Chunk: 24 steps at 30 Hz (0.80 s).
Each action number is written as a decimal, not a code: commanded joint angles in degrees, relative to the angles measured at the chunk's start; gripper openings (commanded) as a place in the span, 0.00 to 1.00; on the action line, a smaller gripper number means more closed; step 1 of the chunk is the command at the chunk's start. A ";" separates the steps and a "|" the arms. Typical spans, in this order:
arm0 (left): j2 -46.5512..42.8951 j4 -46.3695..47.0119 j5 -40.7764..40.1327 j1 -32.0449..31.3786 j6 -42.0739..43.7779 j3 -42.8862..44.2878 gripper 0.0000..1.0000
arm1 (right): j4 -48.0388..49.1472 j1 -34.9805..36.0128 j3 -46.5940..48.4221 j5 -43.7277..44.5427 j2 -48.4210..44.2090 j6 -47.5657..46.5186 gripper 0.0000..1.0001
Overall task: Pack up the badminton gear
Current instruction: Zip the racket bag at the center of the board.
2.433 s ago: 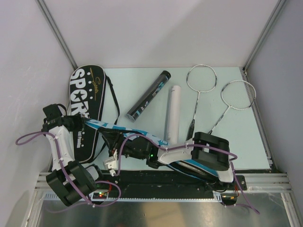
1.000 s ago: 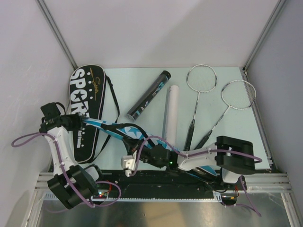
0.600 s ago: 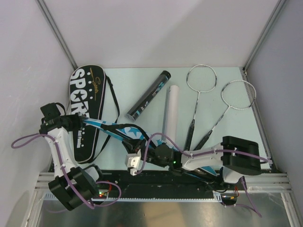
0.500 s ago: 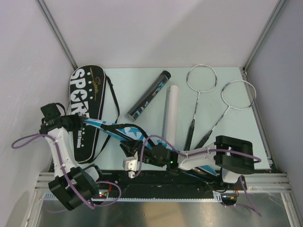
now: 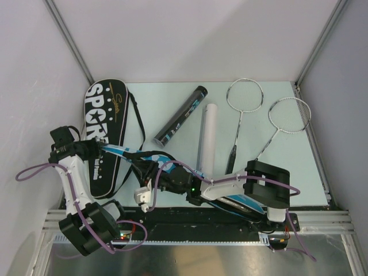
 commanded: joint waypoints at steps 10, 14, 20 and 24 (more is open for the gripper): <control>-0.95 1.23 4.02 0.64 -2.85 0.48 0.00 | 0.49 -1.06 5.78 1.22 3.36 -2.59 0.35; -0.70 1.27 4.35 0.60 -2.68 0.39 0.00 | 0.80 -1.11 6.30 2.20 3.89 -2.78 0.35; -0.94 1.28 4.33 0.63 -2.82 0.33 0.00 | 0.81 -1.74 7.10 2.77 4.43 -3.27 0.37; -1.00 1.28 4.54 0.64 -3.00 0.37 0.00 | 0.86 -1.71 7.53 2.76 4.88 -4.32 0.37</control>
